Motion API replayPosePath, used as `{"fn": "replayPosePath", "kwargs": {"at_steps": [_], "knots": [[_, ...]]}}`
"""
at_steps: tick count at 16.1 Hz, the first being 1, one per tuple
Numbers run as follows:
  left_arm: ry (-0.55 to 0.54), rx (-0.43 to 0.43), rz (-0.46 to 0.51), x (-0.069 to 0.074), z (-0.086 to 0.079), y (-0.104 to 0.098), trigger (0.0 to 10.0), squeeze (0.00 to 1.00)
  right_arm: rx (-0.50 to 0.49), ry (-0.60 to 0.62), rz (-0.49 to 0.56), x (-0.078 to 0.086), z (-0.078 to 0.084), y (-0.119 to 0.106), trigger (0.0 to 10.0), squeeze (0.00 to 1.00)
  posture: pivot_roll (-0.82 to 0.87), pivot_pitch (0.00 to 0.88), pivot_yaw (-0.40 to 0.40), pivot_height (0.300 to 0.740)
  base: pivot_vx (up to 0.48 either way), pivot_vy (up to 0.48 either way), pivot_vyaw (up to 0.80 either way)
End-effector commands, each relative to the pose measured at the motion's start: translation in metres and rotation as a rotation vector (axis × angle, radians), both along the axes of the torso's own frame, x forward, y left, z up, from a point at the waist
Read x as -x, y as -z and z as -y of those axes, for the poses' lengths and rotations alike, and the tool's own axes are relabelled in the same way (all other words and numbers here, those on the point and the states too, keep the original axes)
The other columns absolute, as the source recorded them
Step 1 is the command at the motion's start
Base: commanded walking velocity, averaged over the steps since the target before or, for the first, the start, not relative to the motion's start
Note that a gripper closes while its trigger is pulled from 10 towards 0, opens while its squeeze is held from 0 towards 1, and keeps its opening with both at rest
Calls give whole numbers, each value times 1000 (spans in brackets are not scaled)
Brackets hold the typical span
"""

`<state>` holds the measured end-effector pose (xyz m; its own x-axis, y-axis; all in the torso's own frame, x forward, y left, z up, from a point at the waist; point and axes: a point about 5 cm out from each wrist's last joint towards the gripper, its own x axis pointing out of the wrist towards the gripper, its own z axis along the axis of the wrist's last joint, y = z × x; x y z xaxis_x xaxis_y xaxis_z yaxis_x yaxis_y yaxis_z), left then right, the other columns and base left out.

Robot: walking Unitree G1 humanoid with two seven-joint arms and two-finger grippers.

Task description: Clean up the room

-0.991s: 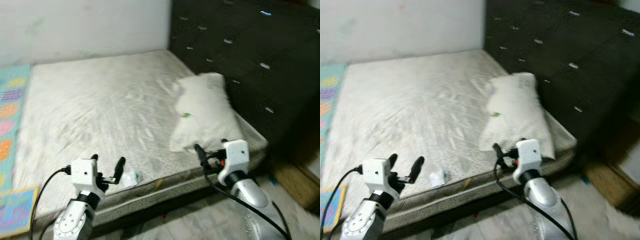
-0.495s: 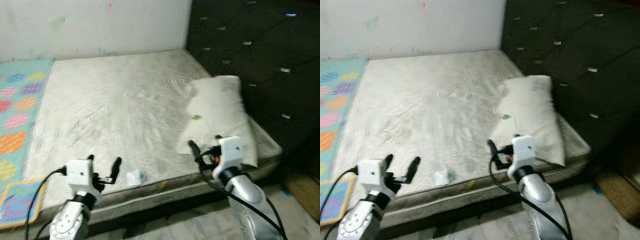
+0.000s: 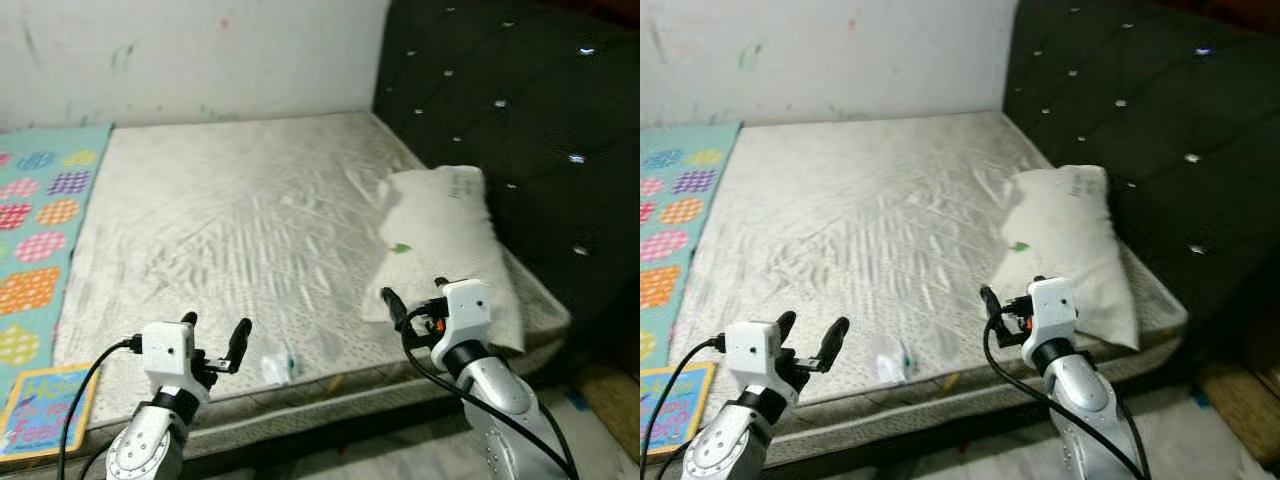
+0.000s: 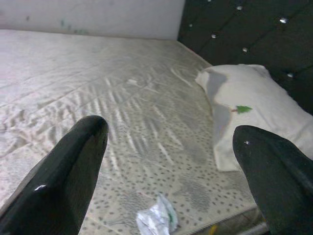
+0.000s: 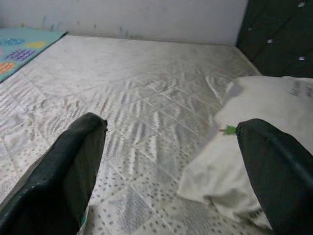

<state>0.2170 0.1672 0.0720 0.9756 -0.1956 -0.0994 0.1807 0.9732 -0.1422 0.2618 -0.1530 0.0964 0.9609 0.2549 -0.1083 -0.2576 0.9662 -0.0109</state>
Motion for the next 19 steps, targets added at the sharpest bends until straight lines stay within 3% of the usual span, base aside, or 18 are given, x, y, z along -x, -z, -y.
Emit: {"fn": "replayPosePath", "kwargs": {"at_steps": [1,7,12,16,19], "knots": [[-12,-2,5,0,-3,-2,10000,0,-4,-11,19,-2,-2,-4,10000,0,-77,0,-53,740,311,0,638],[-12,-3,3,0,-4,-2,10000,0,-9,-6,14,-1,-2,-3,10000,0,-78,0,-53,740,309,0,92],[-41,-1,8,-2,-5,-2,10000,0,-6,-13,17,-2,-2,-3,10000,0,-78,0,-54,740,0,0,0],[-70,9,12,-6,-7,-3,10000,0,-13,-15,25,-4,-3,-4,10000,0,-78,0,-53,740,0,0,756],[-90,-1,18,-10,-9,-5,10000,0,-21,-8,24,-6,-2,-4,10000,0,-70,0,-52,740,0,0,0]]}}
